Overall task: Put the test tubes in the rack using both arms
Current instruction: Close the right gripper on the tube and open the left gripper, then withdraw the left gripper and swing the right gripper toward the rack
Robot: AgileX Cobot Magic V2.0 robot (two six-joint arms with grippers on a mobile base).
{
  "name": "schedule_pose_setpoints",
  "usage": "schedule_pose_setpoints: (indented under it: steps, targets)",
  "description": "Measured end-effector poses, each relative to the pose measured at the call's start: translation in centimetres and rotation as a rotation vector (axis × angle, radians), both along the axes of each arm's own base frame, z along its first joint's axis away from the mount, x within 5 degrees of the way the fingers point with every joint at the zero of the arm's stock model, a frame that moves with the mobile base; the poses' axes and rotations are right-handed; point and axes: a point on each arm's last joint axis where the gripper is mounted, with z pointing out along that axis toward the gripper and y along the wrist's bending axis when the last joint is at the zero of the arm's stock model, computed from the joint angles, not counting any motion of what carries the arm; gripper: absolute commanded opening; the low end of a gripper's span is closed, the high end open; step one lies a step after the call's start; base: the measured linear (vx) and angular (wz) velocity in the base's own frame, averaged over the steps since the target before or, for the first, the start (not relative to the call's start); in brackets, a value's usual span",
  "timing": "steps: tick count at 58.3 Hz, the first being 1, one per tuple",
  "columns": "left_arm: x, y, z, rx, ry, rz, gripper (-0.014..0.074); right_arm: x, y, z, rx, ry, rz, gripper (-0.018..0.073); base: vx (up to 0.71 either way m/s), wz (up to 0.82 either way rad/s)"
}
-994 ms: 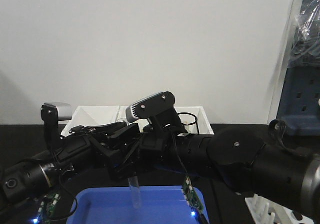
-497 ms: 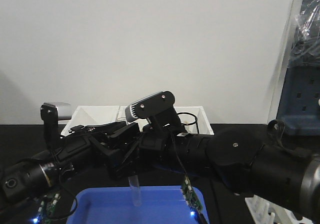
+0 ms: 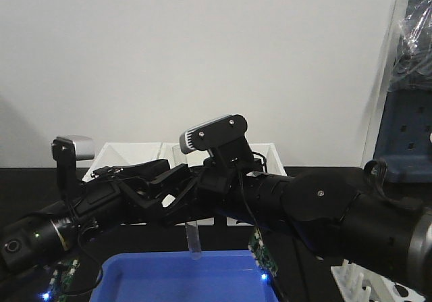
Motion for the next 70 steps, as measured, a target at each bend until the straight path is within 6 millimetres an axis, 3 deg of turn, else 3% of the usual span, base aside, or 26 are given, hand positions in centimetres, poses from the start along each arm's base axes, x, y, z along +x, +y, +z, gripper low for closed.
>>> schedule_pose_setpoints:
  steps: [25,34,41,46,56,70]
  targets:
    - [0.1,3.8,2.7,-0.021,-0.077,0.114,0.0459,3.7,-6.4,0.1,0.001,-0.009,-0.192,-0.0009,0.00,0.00]
    - [0.0,5.2,3.4,0.011,-0.070,0.187,0.0459,3.7,-9.3,2.0,0.011,-0.059,-0.256,-0.0009,0.00,0.00]
    - [-0.6,6.8,4.6,0.046,-0.068,0.277,0.0459,1.5,-12.2,4.7,-0.001,-0.138,-0.304,-0.0009,0.00,0.00]
    - [-1.5,8.0,5.8,0.105,-0.093,0.347,0.0459,-0.5,-14.8,5.5,-0.007,-0.178,-0.381,-0.0009,0.00,0.00]
    - [-4.9,9.5,9.0,0.270,-0.231,0.437,0.0459,-4.2,-19.0,4.4,-0.027,-0.193,-0.529,-0.0009,0.00,0.00]
    - [-10.3,11.1,12.7,0.300,-0.357,0.547,0.0459,-8.2,-20.8,4.1,-0.030,-0.255,-0.625,-0.0009,0.00,0.00]
